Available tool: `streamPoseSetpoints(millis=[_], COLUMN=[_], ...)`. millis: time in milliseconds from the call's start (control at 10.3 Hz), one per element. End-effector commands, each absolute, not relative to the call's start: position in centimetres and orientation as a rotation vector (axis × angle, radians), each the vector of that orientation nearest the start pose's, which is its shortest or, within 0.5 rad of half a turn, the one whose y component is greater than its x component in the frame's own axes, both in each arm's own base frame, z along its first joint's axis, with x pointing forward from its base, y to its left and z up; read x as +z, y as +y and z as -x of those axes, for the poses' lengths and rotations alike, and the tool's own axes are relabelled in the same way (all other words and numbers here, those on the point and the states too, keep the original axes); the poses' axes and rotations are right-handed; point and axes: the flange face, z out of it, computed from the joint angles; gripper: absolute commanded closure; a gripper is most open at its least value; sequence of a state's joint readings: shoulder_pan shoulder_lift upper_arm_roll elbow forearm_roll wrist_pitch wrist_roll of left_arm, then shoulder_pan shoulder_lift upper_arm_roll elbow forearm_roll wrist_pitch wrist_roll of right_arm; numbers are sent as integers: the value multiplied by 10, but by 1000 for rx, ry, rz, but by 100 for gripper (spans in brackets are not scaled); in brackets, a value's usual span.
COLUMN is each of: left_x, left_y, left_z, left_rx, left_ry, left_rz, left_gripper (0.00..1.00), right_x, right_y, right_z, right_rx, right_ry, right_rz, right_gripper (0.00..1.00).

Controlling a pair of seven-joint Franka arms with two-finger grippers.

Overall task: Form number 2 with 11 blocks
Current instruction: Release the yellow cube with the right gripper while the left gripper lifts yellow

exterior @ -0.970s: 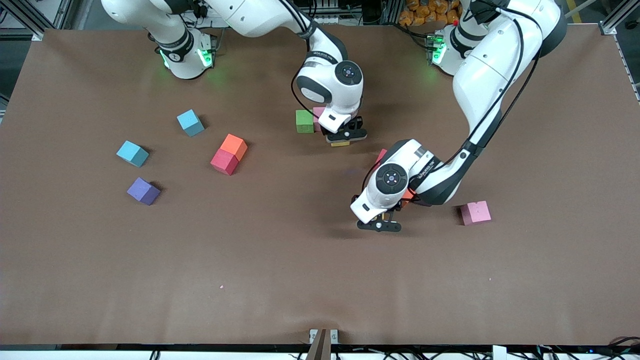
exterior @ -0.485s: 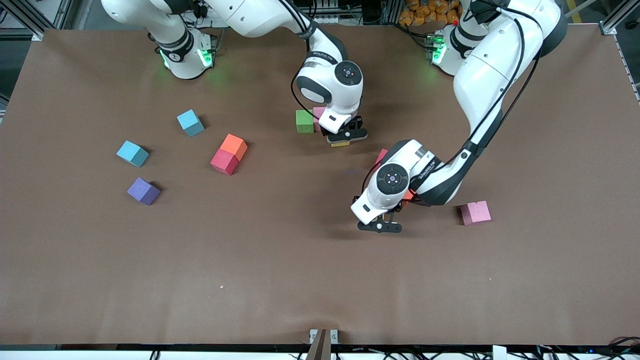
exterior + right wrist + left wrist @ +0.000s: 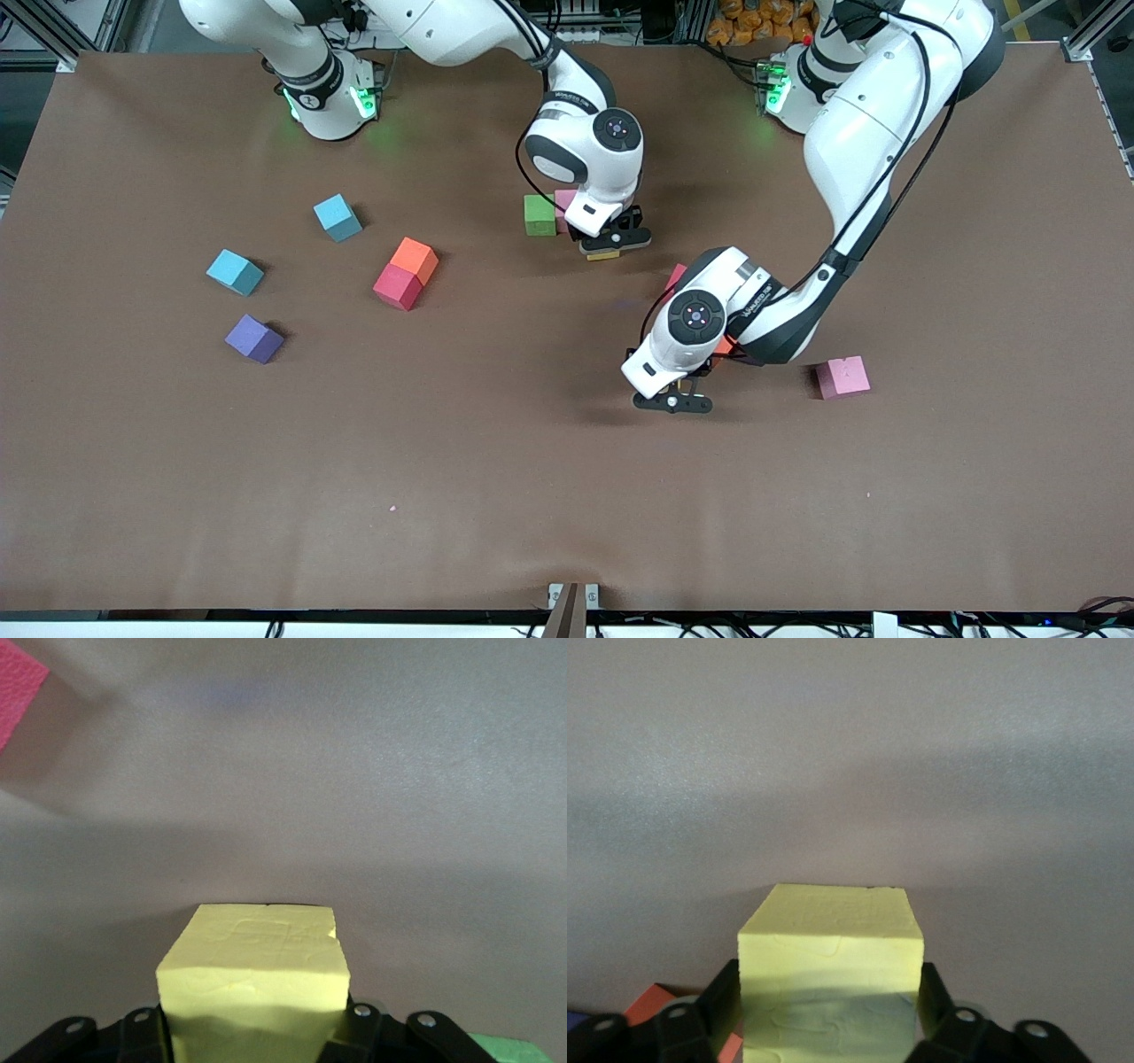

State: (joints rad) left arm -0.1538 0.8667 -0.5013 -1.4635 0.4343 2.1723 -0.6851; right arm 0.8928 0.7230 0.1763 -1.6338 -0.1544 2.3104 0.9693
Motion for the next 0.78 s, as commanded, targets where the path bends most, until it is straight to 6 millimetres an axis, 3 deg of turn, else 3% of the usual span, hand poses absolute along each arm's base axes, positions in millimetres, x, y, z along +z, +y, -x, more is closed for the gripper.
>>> streamPoseSetpoints(millis=[0,194,291,388,485,582,679], left_x=[212,213,214,216,220,227,238], left_y=[-367,-365,-364,-361,-359,-357,-350], left_z=[-611,-613,-613,-615,-616,-617,-621], left_rx=[72,70,71,66,68,69,61], left_ry=[135,133,129,122,118,114,89], left_rz=[3141,3142,3142,3143,3138,3129,3128], left_gripper=[26,46,65,69,69,69,70], right_x=[194,194,195,195,195,195,196], right_y=[591,591,592,592,591,591,591], right_z=[-343,-343,-343,-343,-343,-343,-344], right_rx=[49,49,48,48,47,50,50], right_ry=[-279,-279,-280,-280,-276,-260,-250], right_rz=[3159,3159,3158,3158,3159,3160,3159], right_gripper=[67,67,67,66,47,15,0])
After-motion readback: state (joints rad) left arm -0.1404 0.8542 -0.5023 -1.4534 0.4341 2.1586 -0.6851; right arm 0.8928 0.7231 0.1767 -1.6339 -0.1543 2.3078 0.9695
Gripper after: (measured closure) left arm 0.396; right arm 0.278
